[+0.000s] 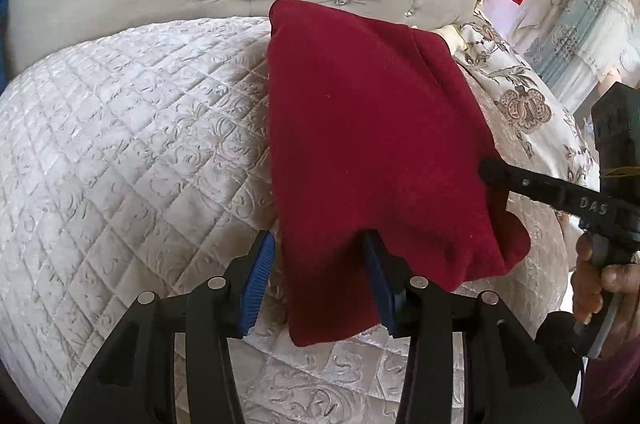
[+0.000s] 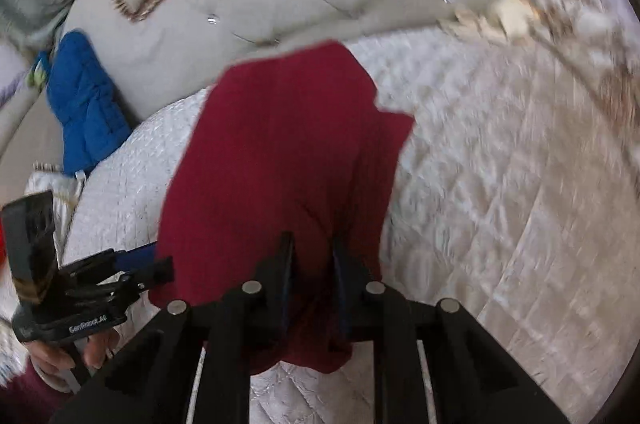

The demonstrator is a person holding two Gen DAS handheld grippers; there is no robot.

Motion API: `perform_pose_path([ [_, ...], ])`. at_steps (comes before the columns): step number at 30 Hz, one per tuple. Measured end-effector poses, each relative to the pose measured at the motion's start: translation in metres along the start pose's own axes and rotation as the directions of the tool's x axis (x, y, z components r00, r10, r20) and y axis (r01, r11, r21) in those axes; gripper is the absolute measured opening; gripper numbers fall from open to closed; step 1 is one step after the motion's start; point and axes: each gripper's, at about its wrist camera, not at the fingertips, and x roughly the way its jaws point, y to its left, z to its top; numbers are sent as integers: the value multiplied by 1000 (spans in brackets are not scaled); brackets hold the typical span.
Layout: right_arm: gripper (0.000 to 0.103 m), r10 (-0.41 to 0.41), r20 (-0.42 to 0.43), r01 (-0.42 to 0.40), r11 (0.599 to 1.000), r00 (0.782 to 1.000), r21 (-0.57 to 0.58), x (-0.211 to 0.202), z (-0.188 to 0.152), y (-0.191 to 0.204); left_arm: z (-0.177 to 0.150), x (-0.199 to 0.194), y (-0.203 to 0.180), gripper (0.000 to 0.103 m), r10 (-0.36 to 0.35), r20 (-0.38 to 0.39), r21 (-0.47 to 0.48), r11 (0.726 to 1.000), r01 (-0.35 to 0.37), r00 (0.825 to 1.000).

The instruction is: Fold small clothes

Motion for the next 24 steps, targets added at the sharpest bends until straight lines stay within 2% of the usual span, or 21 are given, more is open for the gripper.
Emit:
perform_pose_path([
  [1, 20, 15, 17, -15, 1000, 1000, 14, -5, 0, 1, 0, 0, 0, 23, 11, 4, 4, 1000, -11, 1000],
  [4, 36, 124, 68, -125, 992, 990, 7, -29, -5, 14, -1, -1, 1, 23, 38, 17, 19, 999, -38, 999],
  [5, 49, 142, 68, -141, 990, 988, -11, -30, -8, 20, -1, -1, 0, 23, 35, 16, 18, 999, -36, 999],
  [6, 61, 140, 55, -138, 990, 989, -37, -30, -12, 27, -1, 0, 0, 23, 33, 13, 12, 999, -33, 999],
  [8, 65, 90, 1, -90, 991, 996, -95, -18, -21, 40, -1, -1, 2, 23, 32, 12, 10, 999, -32, 999],
  [9, 59, 52, -17, -54, 992, 998, -117, -10, -25, 42, -1, -1, 1, 23, 33, 13, 11, 999, -33, 999],
  [10, 46, 25, -26, -28, 991, 999, -130, -5, -28, 40, -1, -1, 1, 23, 32, 14, 11, 999, -32, 999],
  [11, 17, -3, -36, -2, 991, 999, -133, -2, -32, 36, -1, -2, 2, 23, 28, 14, 9, 1000, -28, 1000],
  [12, 15, -14, -33, 10, 994, 999, -113, -3, -37, 29, -2, -2, 2, 23, 22, 12, 4, 1000, -22, 1000],
  [15, 12, 26, -51, -28, 999, 998, -32, -3, -52, 5, -3, -4, 4, 23, 18, 13, 2, 1000, -18, 1000],
  [19, 13, 62, -24, -63, 997, 998, -35, -24, -53, 10, 1, -12, 2, 23, 4, 50, -13, 1000, -3, 999],
  [21, 29, 91, 28, -91, 996, 995, -13, -40, -44, 9, 3, -17, 1, 23, 1, 80, -17, 1000, 1, 997],
  [22, 34, 86, 74, -87, 996, 994, 4, -49, -35, 8, 5, -18, 0, 23, 4, 92, -18, 1000, -2, 996],
  [24, 62, 57, 141, -60, 998, 988, 23, -56, -16, 6, 8, -17, -1, 23, 7, 94, -16, 1000, -5, 996],
])
